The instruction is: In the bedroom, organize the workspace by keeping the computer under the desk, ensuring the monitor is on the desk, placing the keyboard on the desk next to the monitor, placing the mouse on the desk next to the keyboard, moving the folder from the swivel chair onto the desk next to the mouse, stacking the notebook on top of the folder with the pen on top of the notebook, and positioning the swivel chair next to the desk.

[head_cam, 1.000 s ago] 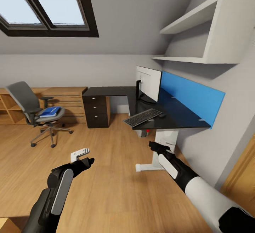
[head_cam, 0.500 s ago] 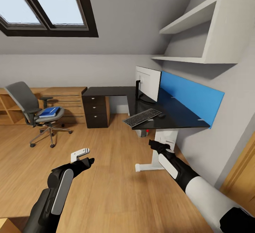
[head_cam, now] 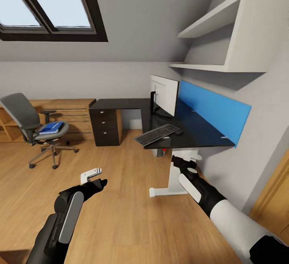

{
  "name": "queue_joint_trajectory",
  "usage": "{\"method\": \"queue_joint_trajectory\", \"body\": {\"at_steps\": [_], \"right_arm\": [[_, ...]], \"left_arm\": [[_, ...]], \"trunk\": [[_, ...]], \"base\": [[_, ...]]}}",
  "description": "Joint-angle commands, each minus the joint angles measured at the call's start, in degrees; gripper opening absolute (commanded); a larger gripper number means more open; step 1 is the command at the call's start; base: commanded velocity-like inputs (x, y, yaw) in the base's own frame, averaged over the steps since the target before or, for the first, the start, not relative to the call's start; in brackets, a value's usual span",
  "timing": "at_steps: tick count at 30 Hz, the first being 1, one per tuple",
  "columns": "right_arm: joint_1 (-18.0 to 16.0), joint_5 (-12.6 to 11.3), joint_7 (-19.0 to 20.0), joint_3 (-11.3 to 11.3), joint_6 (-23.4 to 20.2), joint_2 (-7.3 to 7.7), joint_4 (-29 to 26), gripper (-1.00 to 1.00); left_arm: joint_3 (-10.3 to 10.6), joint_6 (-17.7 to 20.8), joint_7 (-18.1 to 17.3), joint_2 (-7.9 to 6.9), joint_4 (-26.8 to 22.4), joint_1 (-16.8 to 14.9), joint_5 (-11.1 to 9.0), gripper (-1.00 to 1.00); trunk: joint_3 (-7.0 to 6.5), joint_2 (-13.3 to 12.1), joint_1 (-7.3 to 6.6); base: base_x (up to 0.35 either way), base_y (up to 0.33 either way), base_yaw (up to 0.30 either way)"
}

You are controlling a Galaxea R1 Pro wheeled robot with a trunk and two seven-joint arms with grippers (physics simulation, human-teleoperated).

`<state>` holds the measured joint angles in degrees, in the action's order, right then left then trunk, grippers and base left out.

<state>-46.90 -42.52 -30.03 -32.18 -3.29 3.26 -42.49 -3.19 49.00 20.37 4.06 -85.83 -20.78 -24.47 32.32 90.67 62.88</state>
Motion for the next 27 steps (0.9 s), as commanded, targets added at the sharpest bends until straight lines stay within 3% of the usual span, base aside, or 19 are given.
{"method": "queue_joint_trajectory", "body": {"at_steps": [1,5,11,27], "right_arm": [[0.3,0.1,-0.6,-0.3,-0.3,0.12,-0.8,1.0],[1.9,0.9,-0.9,-0.3,-0.2,0.15,-2.9,1.0],[3.8,4.1,-3.7,-0.3,-0.2,0.23,-6.3,1.0],[4.0,4.5,-4.5,-0.2,-0.2,0.19,-6.6,1.0]], "left_arm": [[-0.1,0.2,0.5,0.04,-0.1,0.0,-0.6,1.0],[-0.1,0.2,0.5,0.05,0.0,0.0,-0.6,1.0],[-0.1,0.2,0.4,0.07,0.0,0.0,-0.6,1.0],[-0.1,0.2,0.4,0.04,0.0,0.0,-0.7,1.0]], "trunk": [[0.07,0.0,0.02],[0.07,0.0,0.02],[0.07,0.0,0.02],[0.07,0.0,0.02]], "base": [[0.178,-0.254,0.0],[0.179,-0.254,0.0],[0.197,-0.236,0.0],[0.313,-0.026,0.0]]}}
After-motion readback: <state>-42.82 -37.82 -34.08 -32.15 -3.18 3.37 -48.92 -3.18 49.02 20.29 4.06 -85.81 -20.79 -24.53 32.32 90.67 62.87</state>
